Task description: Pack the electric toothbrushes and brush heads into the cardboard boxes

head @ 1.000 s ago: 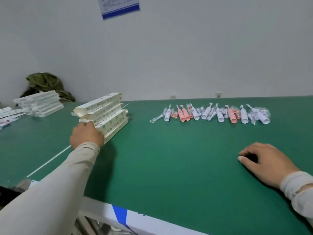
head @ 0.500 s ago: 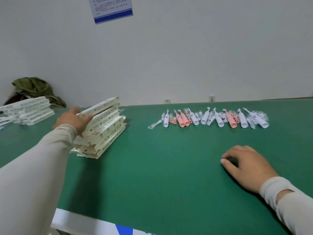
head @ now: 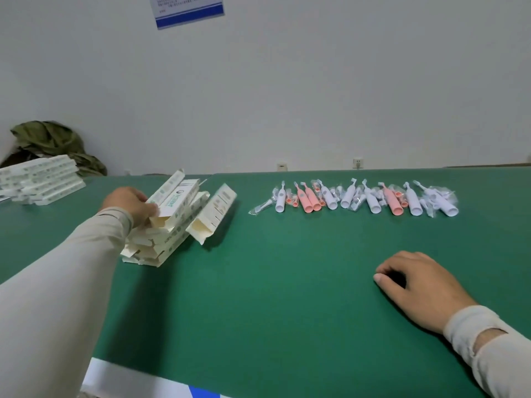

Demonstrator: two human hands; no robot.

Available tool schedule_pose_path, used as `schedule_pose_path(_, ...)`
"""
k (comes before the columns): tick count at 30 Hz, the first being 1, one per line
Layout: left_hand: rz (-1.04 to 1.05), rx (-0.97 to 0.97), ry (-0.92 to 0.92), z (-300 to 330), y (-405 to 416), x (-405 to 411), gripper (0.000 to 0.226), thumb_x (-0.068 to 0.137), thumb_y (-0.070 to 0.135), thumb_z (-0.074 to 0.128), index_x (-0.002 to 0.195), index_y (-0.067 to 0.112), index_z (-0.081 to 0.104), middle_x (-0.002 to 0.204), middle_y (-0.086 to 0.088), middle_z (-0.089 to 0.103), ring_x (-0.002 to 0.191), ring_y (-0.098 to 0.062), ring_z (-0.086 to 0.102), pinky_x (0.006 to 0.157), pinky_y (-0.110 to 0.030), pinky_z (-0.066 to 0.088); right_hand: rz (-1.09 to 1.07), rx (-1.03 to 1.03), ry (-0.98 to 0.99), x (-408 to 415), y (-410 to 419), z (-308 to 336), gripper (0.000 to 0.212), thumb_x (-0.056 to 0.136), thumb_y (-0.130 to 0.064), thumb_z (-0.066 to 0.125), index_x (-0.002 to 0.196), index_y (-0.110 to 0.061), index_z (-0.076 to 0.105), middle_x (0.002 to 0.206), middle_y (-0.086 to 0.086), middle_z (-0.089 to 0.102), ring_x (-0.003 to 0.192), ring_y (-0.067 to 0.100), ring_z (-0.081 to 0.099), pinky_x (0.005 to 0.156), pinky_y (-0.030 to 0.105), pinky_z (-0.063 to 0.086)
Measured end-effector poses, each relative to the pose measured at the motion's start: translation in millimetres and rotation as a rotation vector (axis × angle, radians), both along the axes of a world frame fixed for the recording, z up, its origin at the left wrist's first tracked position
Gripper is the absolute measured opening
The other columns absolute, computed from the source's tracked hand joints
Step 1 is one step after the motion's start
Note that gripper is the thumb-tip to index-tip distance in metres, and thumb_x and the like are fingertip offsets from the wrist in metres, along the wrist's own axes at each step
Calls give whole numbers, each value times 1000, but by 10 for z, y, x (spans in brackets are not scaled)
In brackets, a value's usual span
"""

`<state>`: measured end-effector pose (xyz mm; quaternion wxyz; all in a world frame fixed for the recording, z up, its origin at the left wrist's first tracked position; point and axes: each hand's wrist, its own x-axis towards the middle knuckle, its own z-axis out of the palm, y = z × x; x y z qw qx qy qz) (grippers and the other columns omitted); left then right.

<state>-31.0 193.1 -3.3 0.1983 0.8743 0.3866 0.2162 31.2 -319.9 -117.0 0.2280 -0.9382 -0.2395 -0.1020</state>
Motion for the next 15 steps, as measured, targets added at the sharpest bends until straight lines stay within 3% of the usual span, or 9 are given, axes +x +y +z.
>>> schedule_pose_path(1, -7, -3, 20, 6, -31, 19, 13, 78, 26, 78, 87, 18, 74, 68, 8, 64, 66, -14, 58, 59, -26, 41, 0, 0, 0, 5, -4, 0, 6, 92, -40, 63, 88, -37, 67, 93, -19, 62, 96, 11, 53, 89, 31, 44)
schedule_pose_path(3, -15, -22, 71, -7, -57, 58, 19, 81, 34, 74, 84, 16, 69, 80, 1, 68, 71, -19, 60, 65, -29, 43, 0, 11, 4, 8, -16, -2, 7, 92, -40, 64, 88, -35, 68, 93, -18, 63, 96, 12, 54, 89, 31, 44)
schedule_pose_path(5, -1, -10, 116, -35, -59, 93, 29, 87, 35, 70, 98, 7, 68, 102, -12, 69, 81, -28, 60, 74, -34, 44, 0, 10, 4, 6, -27, 0, 8, 92, -40, 64, 88, -35, 68, 94, -17, 63, 97, 11, 54, 89, 30, 43)
schedule_pose_path(7, 21, 19, 122, -59, -63, 113, 36, 91, 32, 65, 109, 1, 68, 109, -19, 68, 84, -33, 58, 75, -36, 45, 2, 9, 9, 8, -30, 4, 8, 92, -40, 63, 88, -35, 67, 94, -16, 63, 97, 11, 53, 90, 30, 43)
schedule_pose_path(15, 86, 220, 31, -27, -200, 98, 16, 85, 25, 66, 93, 12, 63, 77, -8, 57, 68, -28, 52, 69, -36, 44, 10, 22, 22, 6, -24, 24, 7, 91, -40, 63, 86, -35, 66, 92, -15, 63, 96, 13, 54, 91, 32, 44)
